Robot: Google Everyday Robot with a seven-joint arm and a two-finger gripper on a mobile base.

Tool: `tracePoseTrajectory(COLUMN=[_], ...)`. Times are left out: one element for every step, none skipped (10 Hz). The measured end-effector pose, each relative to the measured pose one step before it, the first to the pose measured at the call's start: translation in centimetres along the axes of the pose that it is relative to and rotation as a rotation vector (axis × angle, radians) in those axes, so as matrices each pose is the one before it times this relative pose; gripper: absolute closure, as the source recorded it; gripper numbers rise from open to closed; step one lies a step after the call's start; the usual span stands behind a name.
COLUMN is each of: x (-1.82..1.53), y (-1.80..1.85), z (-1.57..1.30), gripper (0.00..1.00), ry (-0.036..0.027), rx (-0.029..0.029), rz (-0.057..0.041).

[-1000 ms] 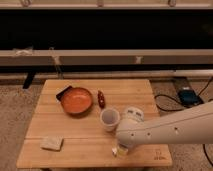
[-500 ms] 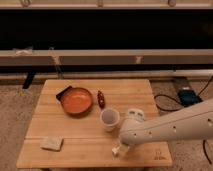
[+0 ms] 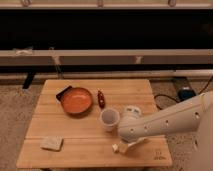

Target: Stand the bottle upright

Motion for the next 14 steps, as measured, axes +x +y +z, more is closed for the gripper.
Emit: tracePoseTrajectory(x=[0.238,0.134,0.094,0.240,0.062,-0.057,0.026,0.087,0.037,0.187,0.140,0.262,0.129,-0.002], y=[-0.612,-0.581,-0.480,-0.658,-0.370,-0.263,-0.343,-0.178,-0.174,-0.382,-0.293,-0.336,-0.301,-0.532], z=[0.169,0.062,-0.045,-0.177,-0.113,-0.126,-0.036,0.062,0.072,0.149,0.074,0.003,-0.107,-0.589], gripper=[0.20,0.20,0.20,0.24,0.30,0.41,0.53,0.61,0.69,0.81,0.91,0.98,1.00,1.00], ry=[0.00691,0.00215,-0.00190,-0.00491,-0.00450,-0.00881,-0.00592,-0.00107,-0.00132,0.00069,0.00007,0.00173,-0.00490,-0.02237], rx=[0.00979,0.01326,0.01285,0.02064,0.01248,0.00977,0.00850,0.00266,0.00131,0.00194,0.00065,-0.00007,-0.00127,-0.00743], rz=[0.02108,0.02266,0.02228,0.03192,0.01912,0.02187,0.03021,0.01847,0.01560,0.02397,0.01512,0.01799,0.01828,0.02925])
